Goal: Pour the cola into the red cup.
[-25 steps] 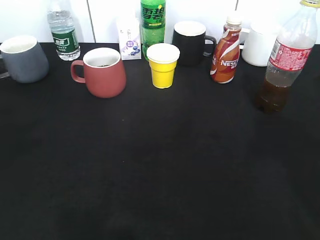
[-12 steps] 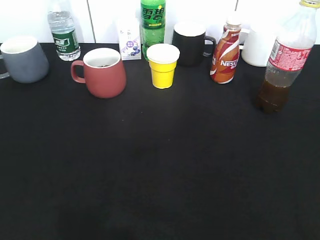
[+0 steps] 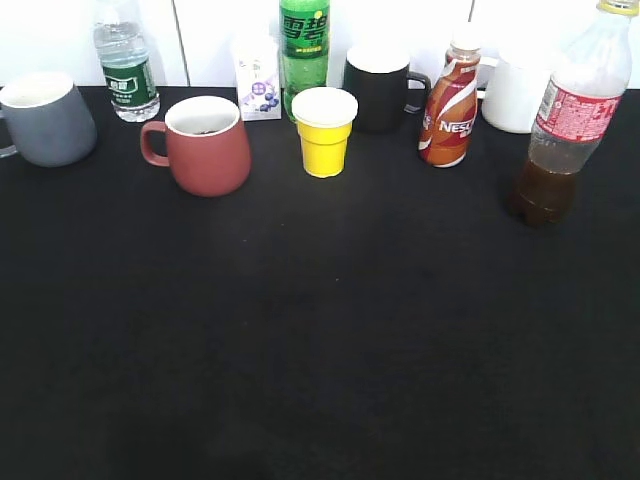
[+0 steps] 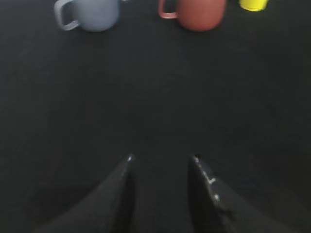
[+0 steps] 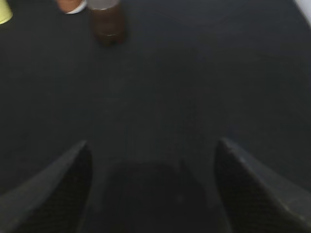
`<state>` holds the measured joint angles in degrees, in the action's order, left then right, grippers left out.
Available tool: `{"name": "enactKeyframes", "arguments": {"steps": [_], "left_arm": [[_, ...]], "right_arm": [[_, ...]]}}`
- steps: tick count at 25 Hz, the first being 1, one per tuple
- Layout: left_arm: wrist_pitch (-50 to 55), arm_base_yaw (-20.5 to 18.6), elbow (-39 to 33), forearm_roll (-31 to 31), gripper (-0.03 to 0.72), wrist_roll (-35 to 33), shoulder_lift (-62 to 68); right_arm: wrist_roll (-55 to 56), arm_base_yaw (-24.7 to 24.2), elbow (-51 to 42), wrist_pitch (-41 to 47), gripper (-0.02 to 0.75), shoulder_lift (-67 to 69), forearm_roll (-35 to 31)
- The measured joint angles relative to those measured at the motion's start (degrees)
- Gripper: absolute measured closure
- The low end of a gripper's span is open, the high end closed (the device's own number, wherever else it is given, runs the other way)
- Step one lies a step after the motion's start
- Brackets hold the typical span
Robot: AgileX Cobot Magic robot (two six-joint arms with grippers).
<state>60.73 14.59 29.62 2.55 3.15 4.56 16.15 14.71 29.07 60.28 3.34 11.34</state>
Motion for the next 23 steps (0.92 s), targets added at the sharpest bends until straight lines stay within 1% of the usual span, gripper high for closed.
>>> {"name": "enactKeyframes", "arguments": {"steps": [3,5,7,8,10,23], "left_arm": [[0.0,-6.1,0.0,0.0,0.407,0.0,-4.3],[0.0,-10.7,0.0,0.0,0.407,0.0,-5.0],[0.0,-13.7,0.0,0.0,0.407,0.0,-5.0],[0.0,-14.4,0.0,0.0,0.407,0.0,-5.0],[0.0,-14.6,0.0,0.0,0.407,0.0,-5.0],[0.0,-14.6,0.0,0.0,0.407,0.0,-5.0]], "right_arm": [[0.0,-7.2,0.0,0.0,0.146,-0.2,0.0],[0.0,-10.6,0.0,0.0,0.146,-2.6,0.0],[-0.1,-14.2,0.0,0.0,0.147,-3.7,0.0],[-0.1,-15.7,0.0,0.0,0.147,-3.8,-0.1],[-0.1,-16.5,0.0,0.0,0.147,-3.8,-0.2],[-0.1,-16.5,0.0,0.0,0.151,-3.8,-0.2]]}}
